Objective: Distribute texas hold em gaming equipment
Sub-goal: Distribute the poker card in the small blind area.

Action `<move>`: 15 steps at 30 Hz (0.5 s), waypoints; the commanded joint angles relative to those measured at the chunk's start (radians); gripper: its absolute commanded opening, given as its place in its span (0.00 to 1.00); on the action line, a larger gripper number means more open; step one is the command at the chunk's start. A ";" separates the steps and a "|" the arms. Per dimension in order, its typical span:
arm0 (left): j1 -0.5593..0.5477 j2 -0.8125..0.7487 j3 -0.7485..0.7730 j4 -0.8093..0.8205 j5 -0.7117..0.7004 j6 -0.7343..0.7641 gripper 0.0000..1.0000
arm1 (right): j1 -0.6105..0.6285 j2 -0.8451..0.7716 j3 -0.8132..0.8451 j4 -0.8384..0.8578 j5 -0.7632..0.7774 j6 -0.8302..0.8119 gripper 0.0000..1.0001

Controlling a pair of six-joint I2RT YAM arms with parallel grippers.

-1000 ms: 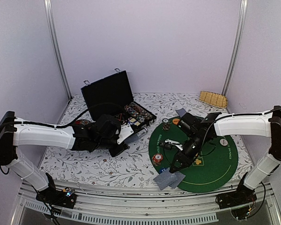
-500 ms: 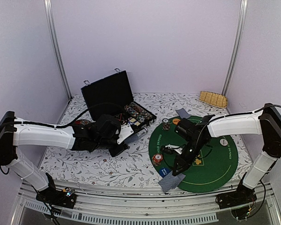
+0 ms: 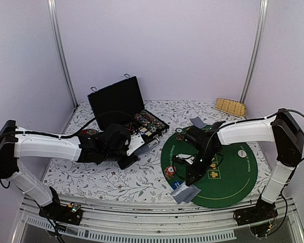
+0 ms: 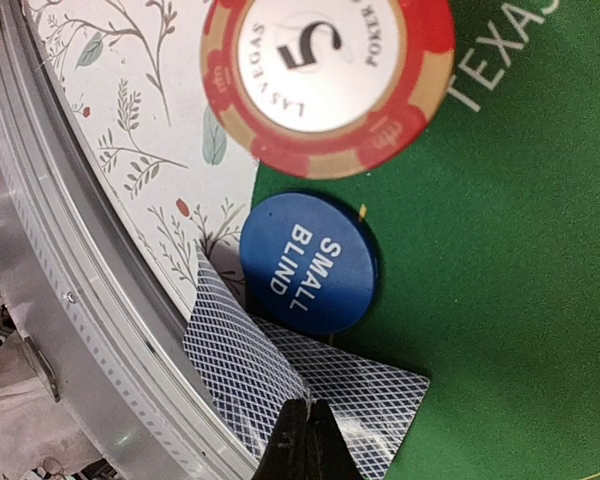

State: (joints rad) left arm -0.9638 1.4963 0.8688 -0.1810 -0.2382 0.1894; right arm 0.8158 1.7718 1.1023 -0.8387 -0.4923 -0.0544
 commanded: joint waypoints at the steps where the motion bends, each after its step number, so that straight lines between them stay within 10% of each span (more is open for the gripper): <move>1: 0.005 -0.036 0.015 -0.004 -0.009 0.001 0.49 | 0.018 0.025 0.040 -0.041 0.037 -0.041 0.03; 9: 0.005 -0.039 0.015 -0.008 -0.013 0.002 0.49 | 0.020 0.047 0.044 -0.048 0.067 -0.043 0.06; 15: 0.005 -0.039 0.016 -0.009 -0.011 0.002 0.49 | 0.019 0.049 0.066 -0.068 0.134 -0.020 0.40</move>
State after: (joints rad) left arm -0.9638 1.4822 0.8692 -0.1967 -0.2451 0.1894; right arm 0.8307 1.8069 1.1286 -0.8818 -0.4129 -0.0853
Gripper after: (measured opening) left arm 0.490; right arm 0.369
